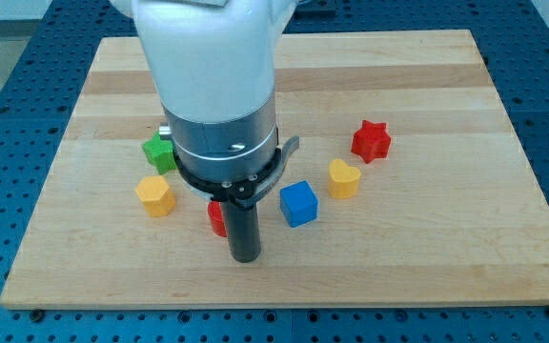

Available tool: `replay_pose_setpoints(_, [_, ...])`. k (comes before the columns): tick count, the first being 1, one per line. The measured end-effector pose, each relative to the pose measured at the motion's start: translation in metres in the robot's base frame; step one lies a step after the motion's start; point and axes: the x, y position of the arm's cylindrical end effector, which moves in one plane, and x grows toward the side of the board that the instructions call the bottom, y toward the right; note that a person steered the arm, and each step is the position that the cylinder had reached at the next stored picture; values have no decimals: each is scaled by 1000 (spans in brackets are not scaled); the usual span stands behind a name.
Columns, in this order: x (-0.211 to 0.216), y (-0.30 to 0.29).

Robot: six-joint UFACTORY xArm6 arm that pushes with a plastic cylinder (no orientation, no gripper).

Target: Push red circle slightly up

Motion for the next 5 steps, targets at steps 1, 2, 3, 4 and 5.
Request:
replay_pose_setpoints(1, [0, -5])
replay_pose_setpoints(2, [0, -20])
replay_pose_setpoints(3, [0, -32])
replay_pose_setpoints(4, [-3, -32])
replay_pose_setpoints(5, [-23, -25])
